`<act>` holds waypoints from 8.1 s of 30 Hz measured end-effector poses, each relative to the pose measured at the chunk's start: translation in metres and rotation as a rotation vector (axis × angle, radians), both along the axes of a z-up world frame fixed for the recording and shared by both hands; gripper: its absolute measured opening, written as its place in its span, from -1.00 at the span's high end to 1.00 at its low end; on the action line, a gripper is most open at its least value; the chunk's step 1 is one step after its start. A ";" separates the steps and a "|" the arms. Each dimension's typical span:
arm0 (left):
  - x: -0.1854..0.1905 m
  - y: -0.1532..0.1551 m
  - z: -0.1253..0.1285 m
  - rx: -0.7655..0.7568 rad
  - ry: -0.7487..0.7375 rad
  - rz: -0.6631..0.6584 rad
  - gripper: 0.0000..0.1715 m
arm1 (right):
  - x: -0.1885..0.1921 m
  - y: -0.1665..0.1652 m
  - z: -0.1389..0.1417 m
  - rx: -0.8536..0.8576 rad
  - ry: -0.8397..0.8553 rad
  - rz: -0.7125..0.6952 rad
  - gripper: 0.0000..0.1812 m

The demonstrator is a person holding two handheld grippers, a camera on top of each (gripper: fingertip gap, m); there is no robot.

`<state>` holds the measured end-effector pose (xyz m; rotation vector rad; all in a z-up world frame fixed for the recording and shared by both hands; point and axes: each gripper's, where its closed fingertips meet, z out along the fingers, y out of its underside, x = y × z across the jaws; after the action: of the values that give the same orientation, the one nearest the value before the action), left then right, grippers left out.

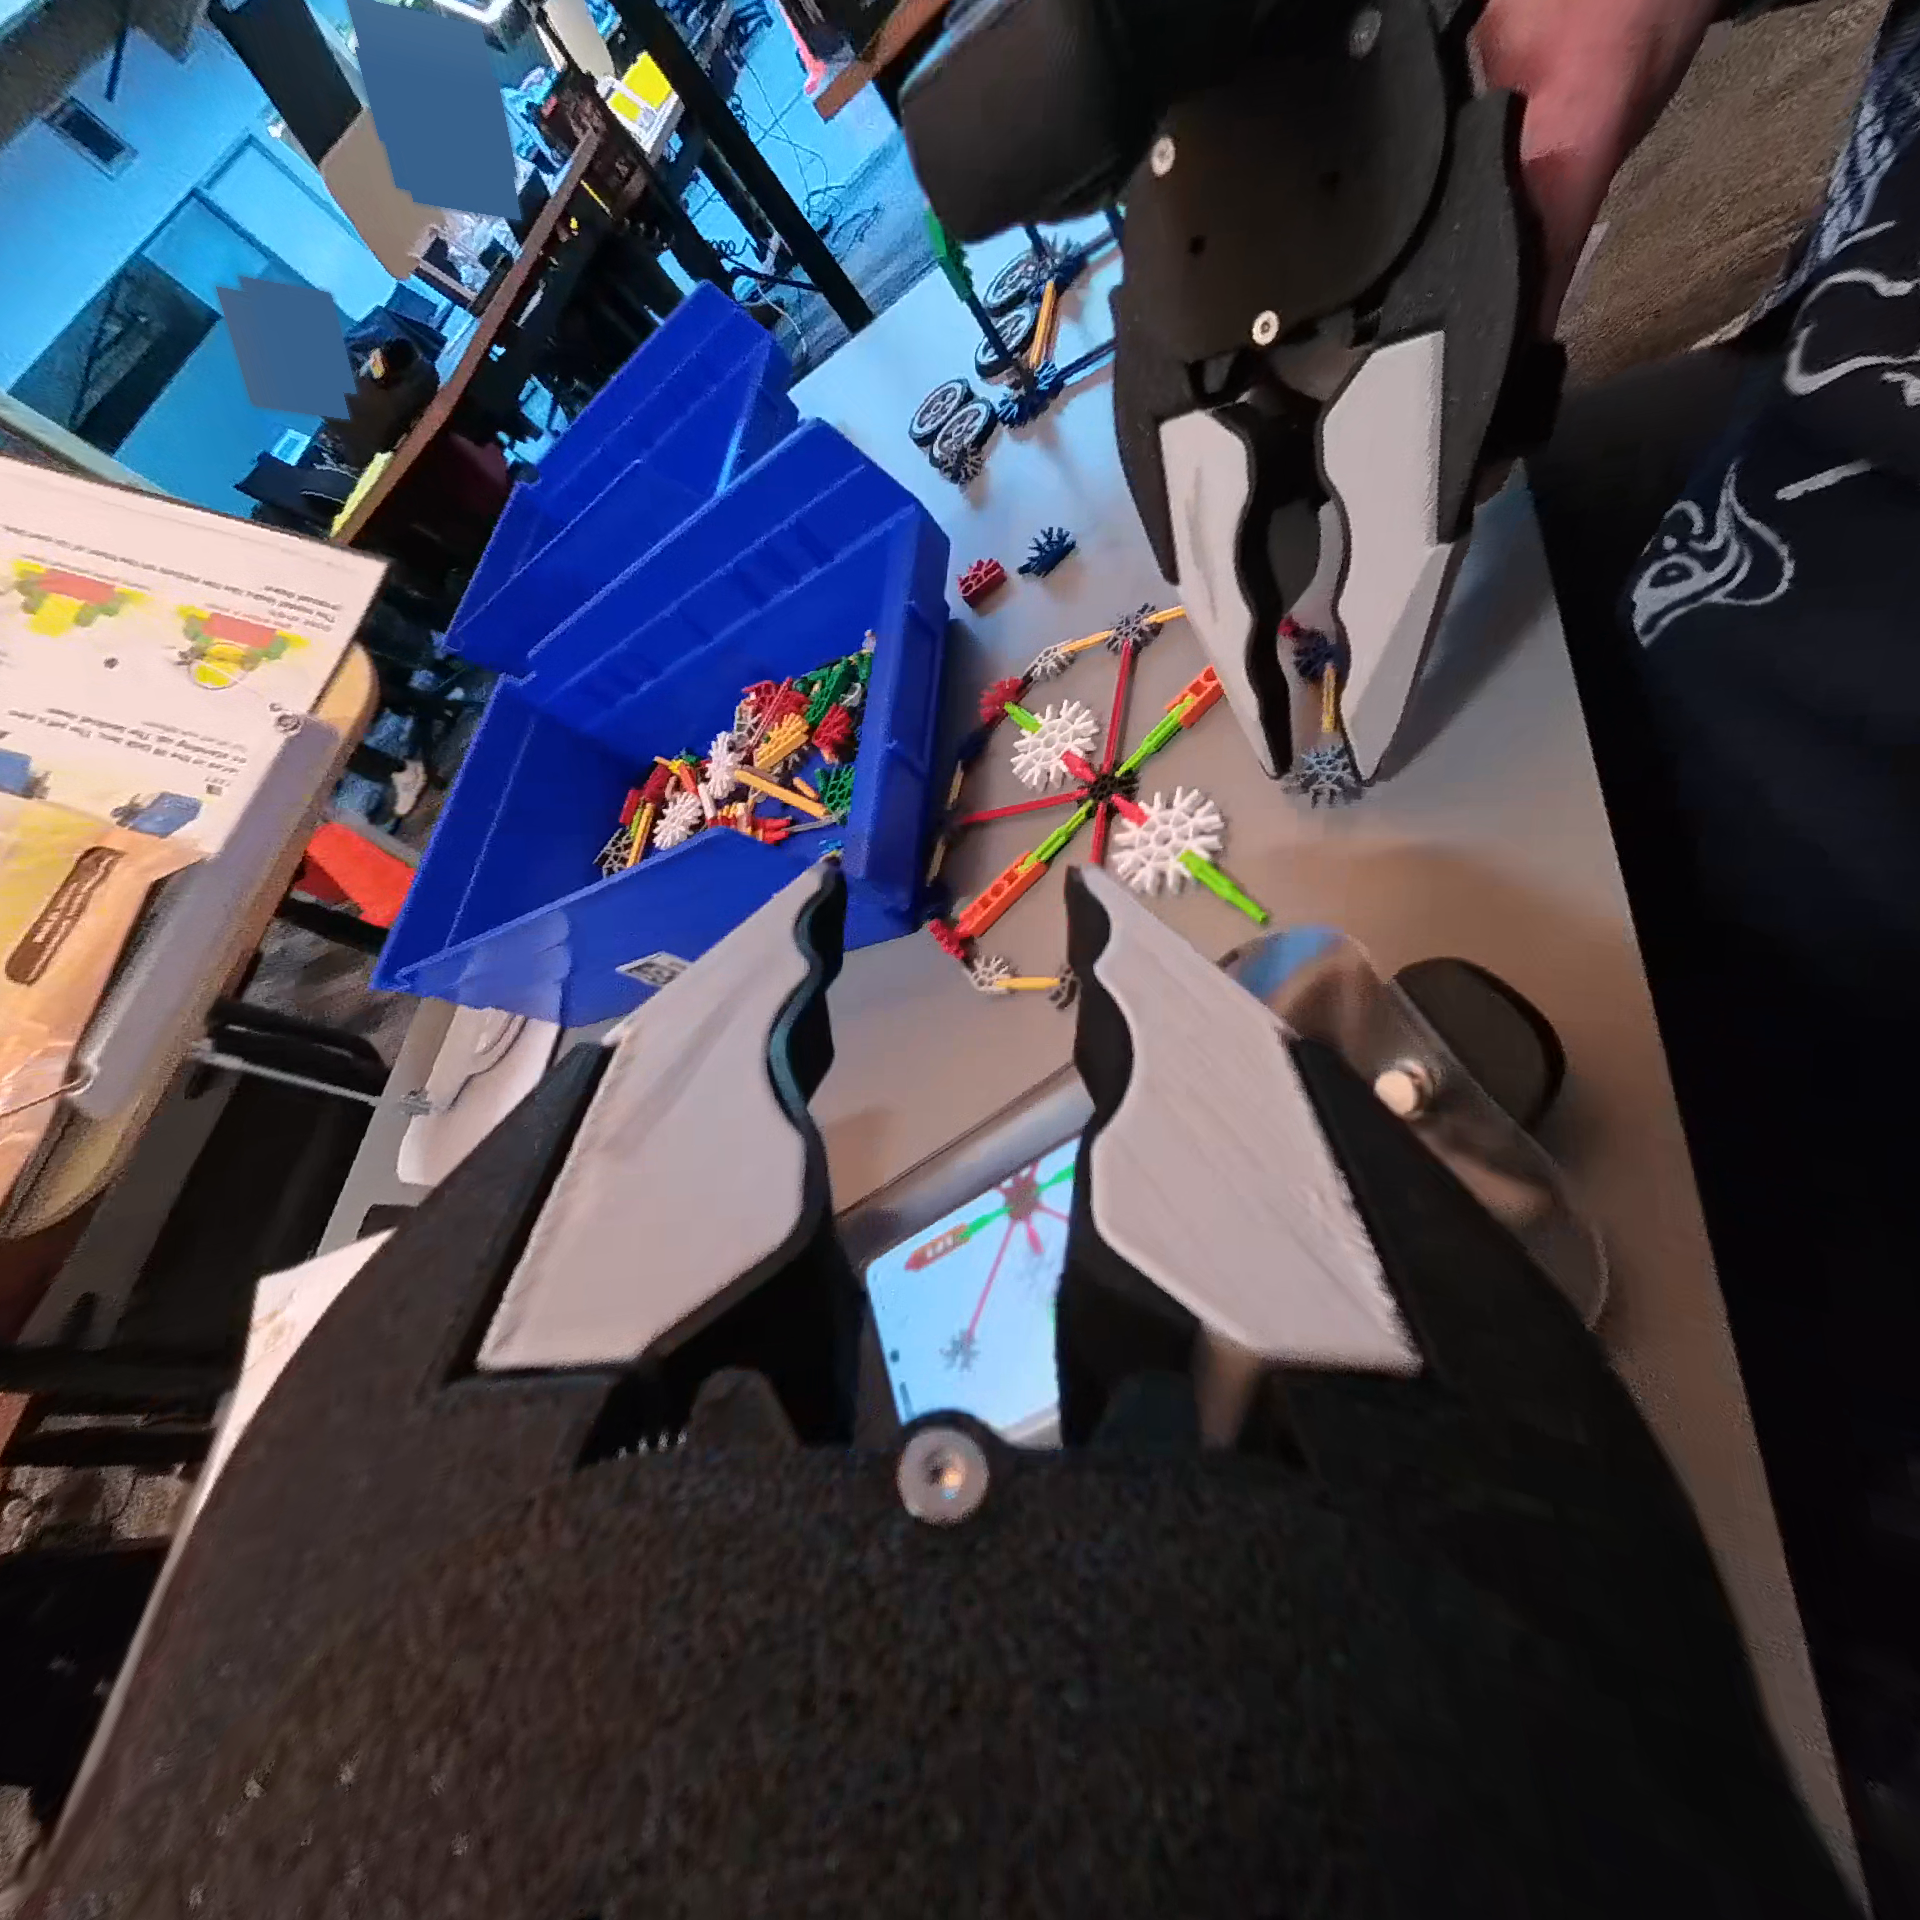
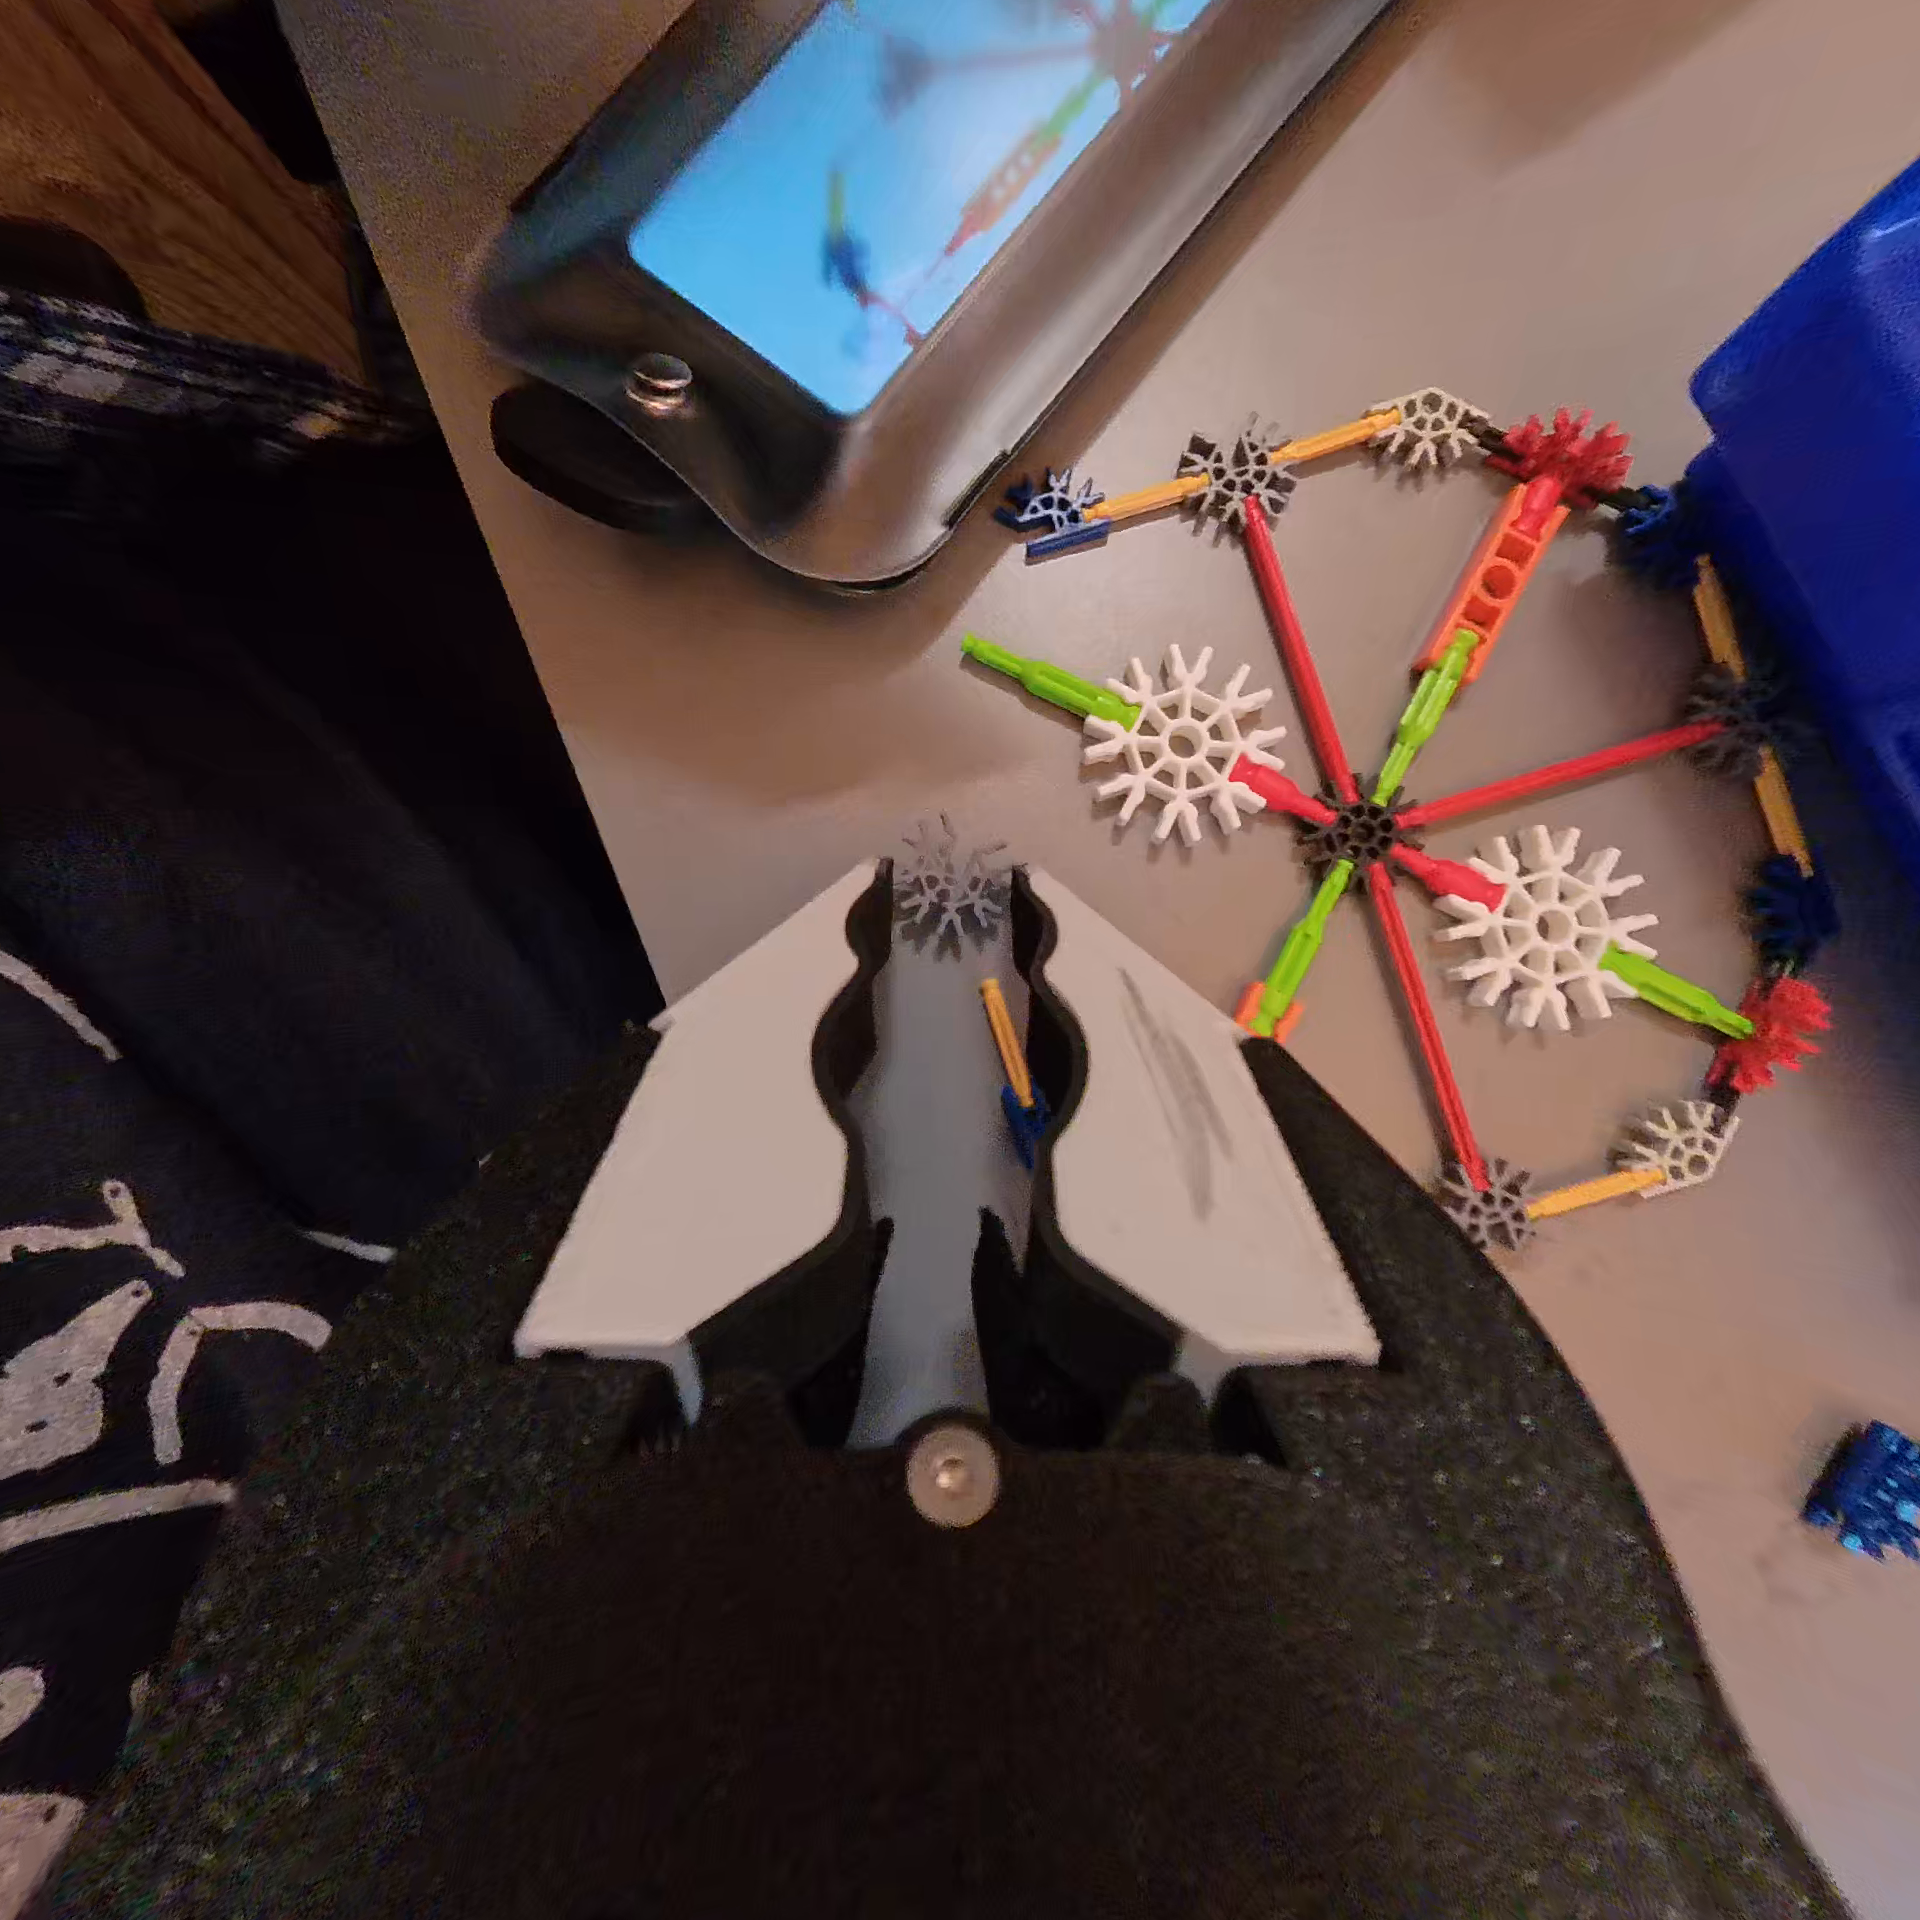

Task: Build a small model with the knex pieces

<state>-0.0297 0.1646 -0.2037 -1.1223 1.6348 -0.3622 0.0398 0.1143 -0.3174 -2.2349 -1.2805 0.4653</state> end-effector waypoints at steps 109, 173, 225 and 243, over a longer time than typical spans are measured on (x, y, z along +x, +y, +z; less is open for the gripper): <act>0.080 -0.047 -0.121 -0.435 0.634 -0.054 0.83 | 0.066 -0.019 0.027 0.156 0.361 -0.054 0.77; 0.084 -0.057 -0.121 -0.427 0.679 -0.118 0.80 | 0.064 -0.025 0.033 0.132 0.411 -0.003 0.78; 0.091 -0.055 -0.116 -0.509 0.549 0.156 0.82 | 0.061 -0.024 0.037 0.141 0.438 0.007 0.78; 0.092 -0.055 -0.119 -0.572 0.511 0.290 0.81 | 0.060 -0.024 0.039 0.151 0.452 0.021 0.78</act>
<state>0.0618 0.1097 -0.3225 -1.9872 1.8167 -0.3834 0.0994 0.0902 -0.2784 -1.8534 -1.0604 0.8000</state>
